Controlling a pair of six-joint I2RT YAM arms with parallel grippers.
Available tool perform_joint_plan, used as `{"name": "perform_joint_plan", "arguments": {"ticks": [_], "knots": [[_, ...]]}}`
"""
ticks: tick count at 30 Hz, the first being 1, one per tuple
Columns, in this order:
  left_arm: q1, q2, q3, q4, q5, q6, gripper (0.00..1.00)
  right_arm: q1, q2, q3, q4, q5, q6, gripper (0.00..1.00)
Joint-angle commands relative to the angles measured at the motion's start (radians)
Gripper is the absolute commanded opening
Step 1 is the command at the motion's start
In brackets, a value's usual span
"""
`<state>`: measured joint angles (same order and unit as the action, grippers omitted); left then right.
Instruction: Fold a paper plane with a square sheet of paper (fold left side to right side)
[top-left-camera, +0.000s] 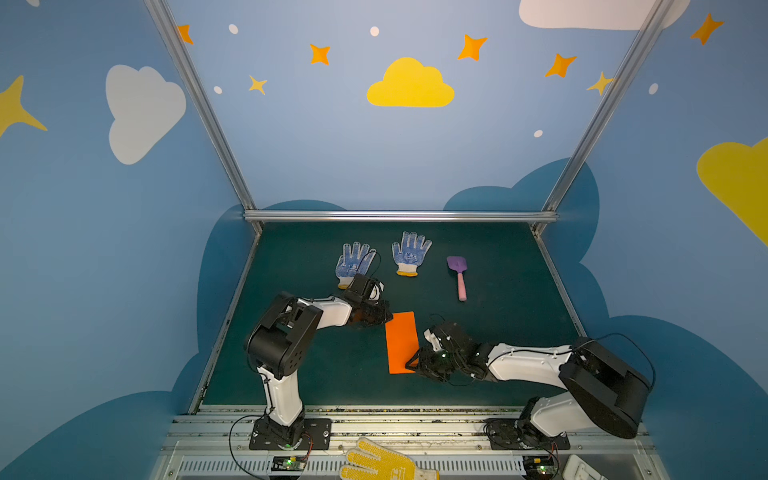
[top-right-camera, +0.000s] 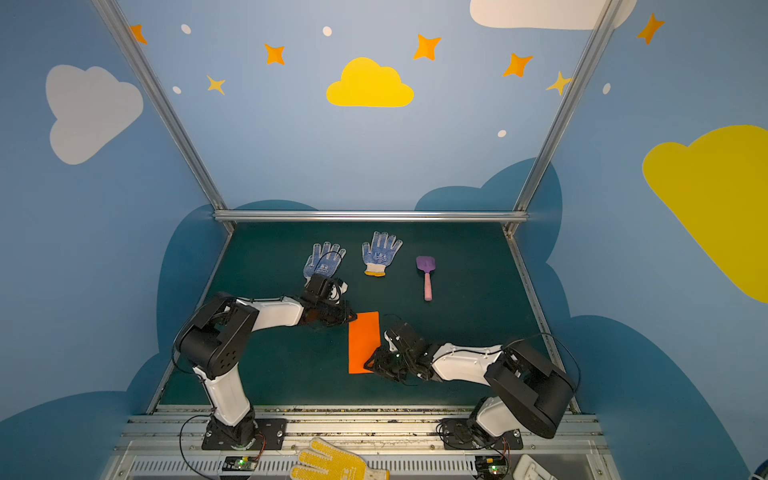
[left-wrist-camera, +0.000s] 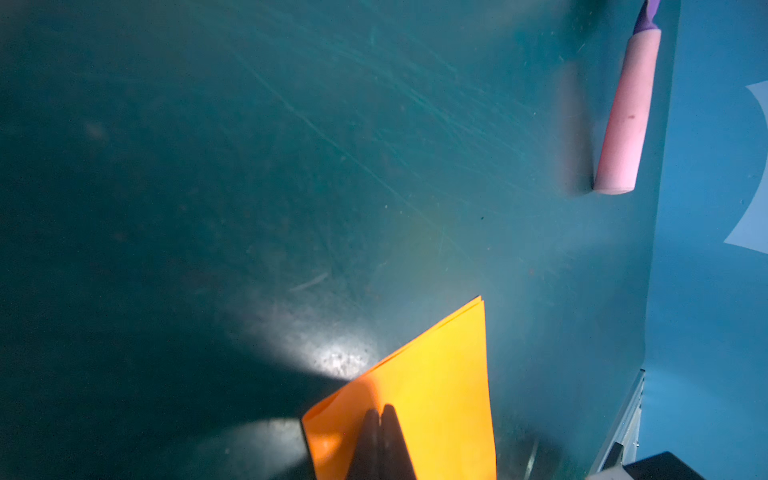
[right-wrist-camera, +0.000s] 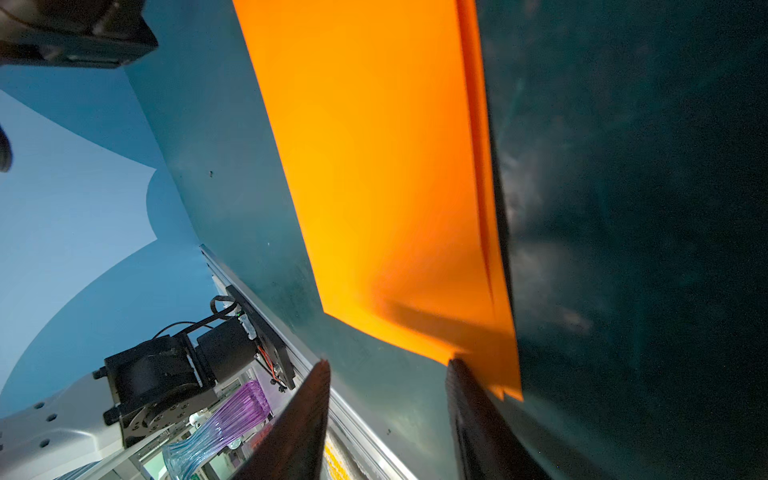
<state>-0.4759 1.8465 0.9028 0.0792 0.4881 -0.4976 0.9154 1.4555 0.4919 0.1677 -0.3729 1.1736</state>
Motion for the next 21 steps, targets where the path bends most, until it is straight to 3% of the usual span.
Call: {"name": "perform_joint_plan", "arguments": {"ticks": [1,10,21], "knots": [[0.000,0.023,-0.024,-0.027,-0.037,0.005,0.04,-0.013,0.019,0.011,-0.073,0.057,-0.015,0.48],[0.002,0.025,-0.024,-0.021,-0.034,0.005,0.04,-0.004,-0.122,-0.042,-0.237,0.114,-0.002,0.50],[0.003,0.020,-0.024,-0.023,-0.036,0.003,0.04,0.030,0.022,0.021,-0.176,0.098,0.015,0.51]]}}
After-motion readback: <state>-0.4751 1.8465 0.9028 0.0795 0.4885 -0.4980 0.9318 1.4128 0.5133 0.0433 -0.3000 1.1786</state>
